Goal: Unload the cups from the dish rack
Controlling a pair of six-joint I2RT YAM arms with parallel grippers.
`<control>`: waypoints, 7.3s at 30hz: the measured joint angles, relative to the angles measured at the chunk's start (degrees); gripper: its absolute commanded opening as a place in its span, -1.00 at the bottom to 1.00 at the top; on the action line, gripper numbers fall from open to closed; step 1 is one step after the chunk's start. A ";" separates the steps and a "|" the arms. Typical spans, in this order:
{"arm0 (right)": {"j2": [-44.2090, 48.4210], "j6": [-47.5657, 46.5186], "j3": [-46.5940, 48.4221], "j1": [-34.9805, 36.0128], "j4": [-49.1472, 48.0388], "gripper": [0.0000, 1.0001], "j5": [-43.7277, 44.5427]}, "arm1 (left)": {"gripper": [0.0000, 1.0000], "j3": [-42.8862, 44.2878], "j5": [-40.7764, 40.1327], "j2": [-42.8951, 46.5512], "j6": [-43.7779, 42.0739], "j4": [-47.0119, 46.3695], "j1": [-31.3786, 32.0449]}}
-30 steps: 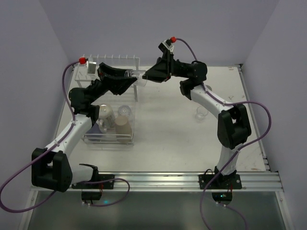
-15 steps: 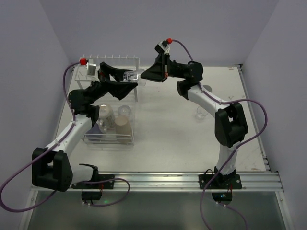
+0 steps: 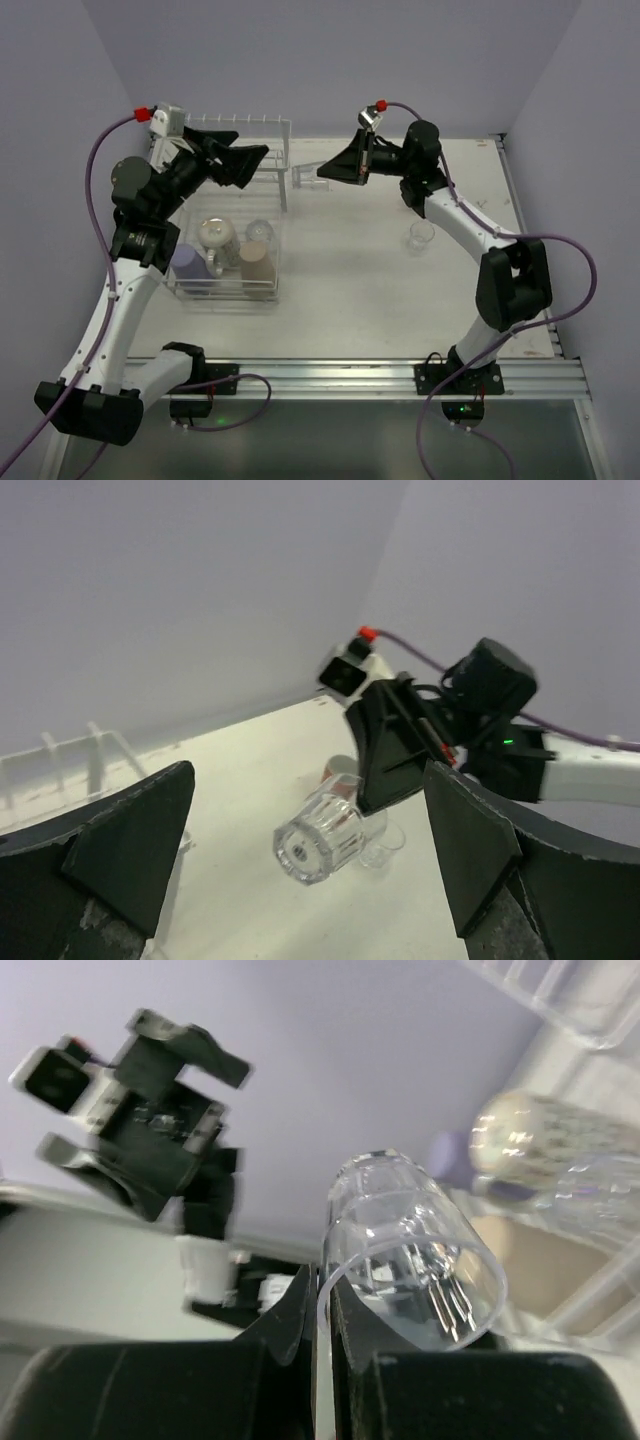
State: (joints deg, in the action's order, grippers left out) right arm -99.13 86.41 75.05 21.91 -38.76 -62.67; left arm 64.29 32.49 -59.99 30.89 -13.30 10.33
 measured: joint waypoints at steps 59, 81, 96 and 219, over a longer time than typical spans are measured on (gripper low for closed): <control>4.39 -64.65 7.34 7.67 88.04 0.62 76.72 | 0.80 -10.36 -34.10 6.32 -10.16 46.51 13.44; 29.14 -64.87 4.37 7.69 91.95 0.62 77.20 | 0.69 -17.16 -38.91 4.92 -4.68 47.04 19.96; 29.18 -64.85 2.19 7.69 91.76 0.63 76.46 | 0.53 -18.25 -40.52 4.11 -4.42 45.16 20.20; 7.06 -53.81 14.34 -2.51 60.54 -1.00 32.04 | 0.80 -8.55 -43.17 -0.63 -13.64 35.80 20.59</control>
State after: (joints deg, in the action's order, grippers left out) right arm -92.07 32.60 89.38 19.40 21.78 -30.63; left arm 55.75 -10.68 -60.62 17.26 22.50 30.92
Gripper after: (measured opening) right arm 0.088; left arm 0.903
